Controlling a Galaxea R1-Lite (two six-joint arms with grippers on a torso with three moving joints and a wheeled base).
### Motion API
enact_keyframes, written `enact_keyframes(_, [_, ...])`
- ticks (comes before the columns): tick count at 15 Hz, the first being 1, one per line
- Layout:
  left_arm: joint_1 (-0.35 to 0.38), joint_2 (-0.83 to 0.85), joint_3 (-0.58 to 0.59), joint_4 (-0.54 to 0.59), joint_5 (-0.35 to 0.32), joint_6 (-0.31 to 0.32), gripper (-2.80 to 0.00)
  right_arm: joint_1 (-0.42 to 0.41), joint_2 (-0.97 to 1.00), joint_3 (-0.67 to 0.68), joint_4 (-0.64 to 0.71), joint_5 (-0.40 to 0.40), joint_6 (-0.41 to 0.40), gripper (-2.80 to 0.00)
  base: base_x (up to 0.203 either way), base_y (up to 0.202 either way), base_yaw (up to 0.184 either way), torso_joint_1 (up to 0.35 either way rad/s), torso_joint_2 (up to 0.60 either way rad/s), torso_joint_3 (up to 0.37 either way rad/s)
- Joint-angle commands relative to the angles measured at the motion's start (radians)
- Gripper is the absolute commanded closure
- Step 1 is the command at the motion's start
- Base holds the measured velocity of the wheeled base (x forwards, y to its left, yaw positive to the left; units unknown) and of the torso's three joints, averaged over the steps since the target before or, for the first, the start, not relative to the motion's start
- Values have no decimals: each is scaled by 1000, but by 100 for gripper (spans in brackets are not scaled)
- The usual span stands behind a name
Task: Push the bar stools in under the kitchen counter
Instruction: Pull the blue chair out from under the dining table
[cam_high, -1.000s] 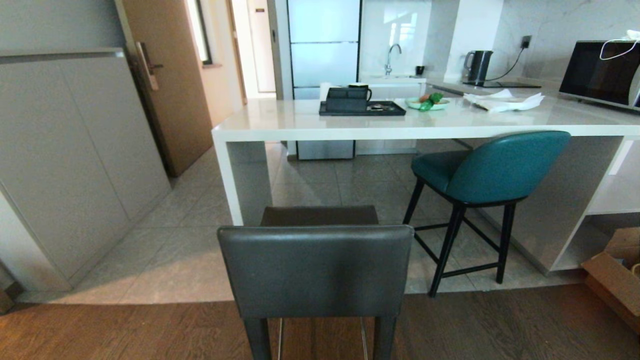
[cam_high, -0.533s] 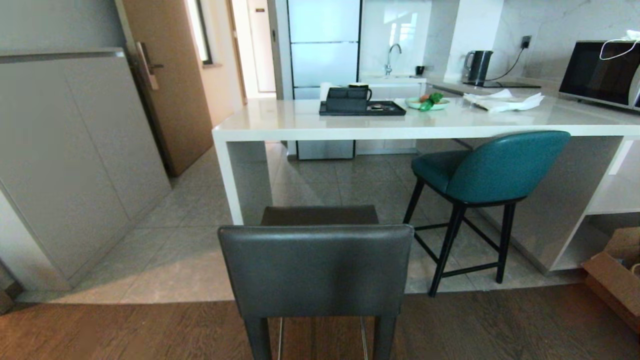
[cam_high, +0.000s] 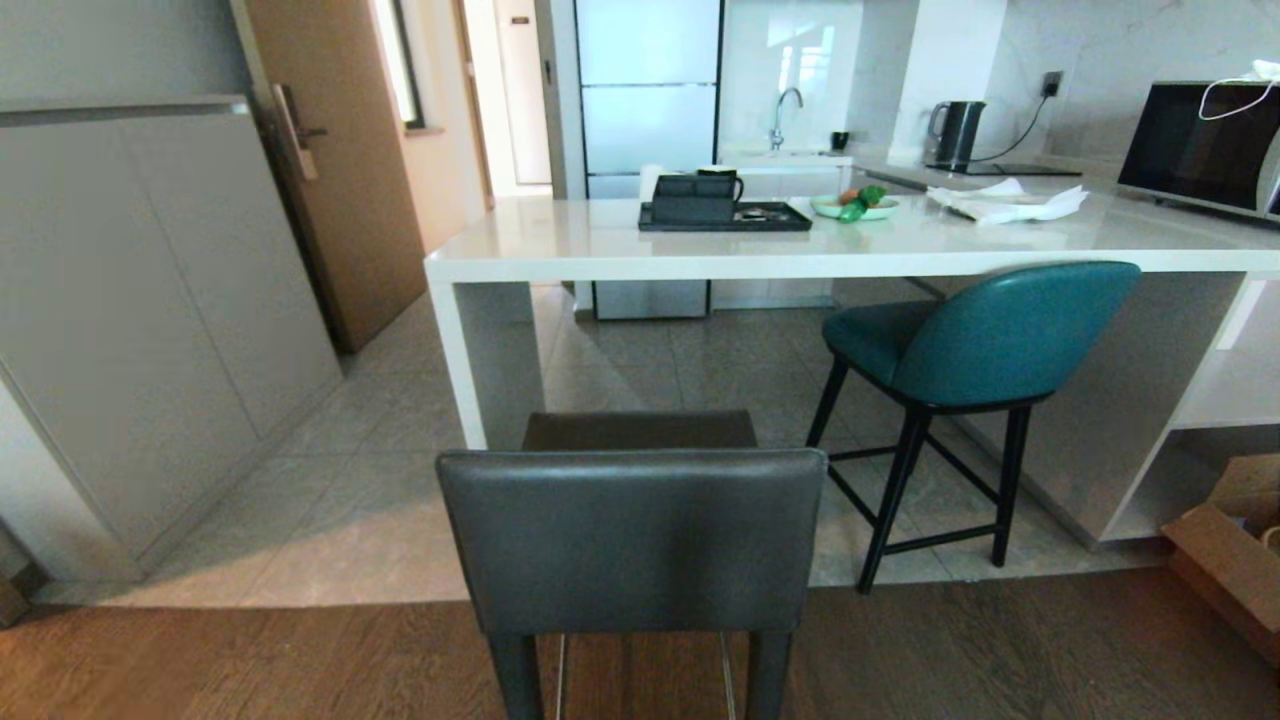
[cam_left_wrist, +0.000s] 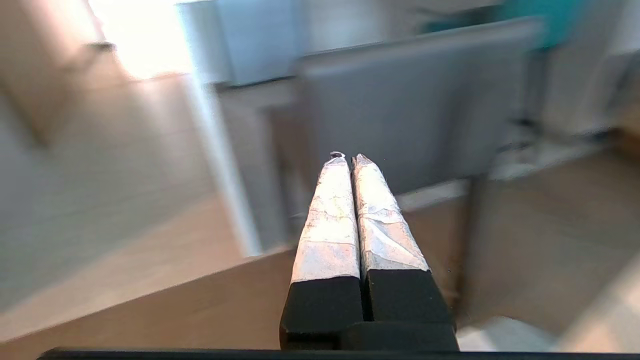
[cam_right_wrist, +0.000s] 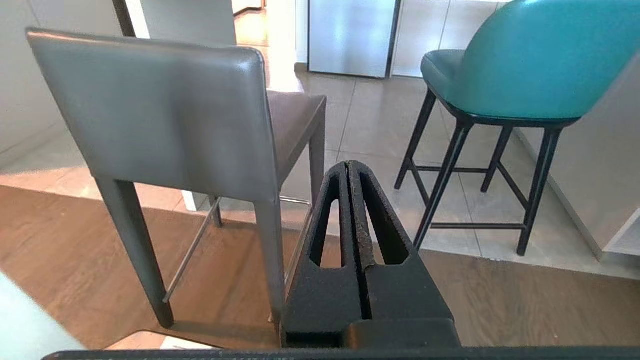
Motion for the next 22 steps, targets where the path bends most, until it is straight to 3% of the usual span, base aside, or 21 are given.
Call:
enact_keyframes(1, [-1,-21,27,-5,53,9,0,0,0,55,-41,-21,-4,0,0,0,0,0,0,0])
enact_keyframes(4, [-2,-21,81,-8,172,8,0,0,0,169,-169,-102,-10,0,0,0,0,0,0,0])
enact_keyframes(8, [-2,-22,141,-17,241,9,0,0,0,301,-307,-138,-32,0,0,0,0,0,0,0])
enact_keyframes(10, [-2,-21,228,-123,275,11,0,0,0,360,-370,-140,-33,0,0,0,0,0,0,0])
enact_keyframes(12, [-2,-21,280,-247,294,11,0,0,0,394,-439,-139,-35,0,0,0,0,0,0,0])
enact_keyframes(14, [-1,-21,279,-182,297,18,0,0,0,394,-430,-142,-32,0,0,0,0,0,0,0])
enact_keyframes(17, [-1,-21,282,-194,297,26,0,0,0,394,-419,-159,29,0,0,0,0,0,0,0])
enact_keyframes(19, [-2,-21,282,-195,298,18,0,0,0,392,-361,-227,19,0,0,0,0,0,0,0])
enact_keyframes(22, [-2,-21,282,-195,298,18,0,0,1,393,-347,-227,9,0,0,0,0,0,0,0])
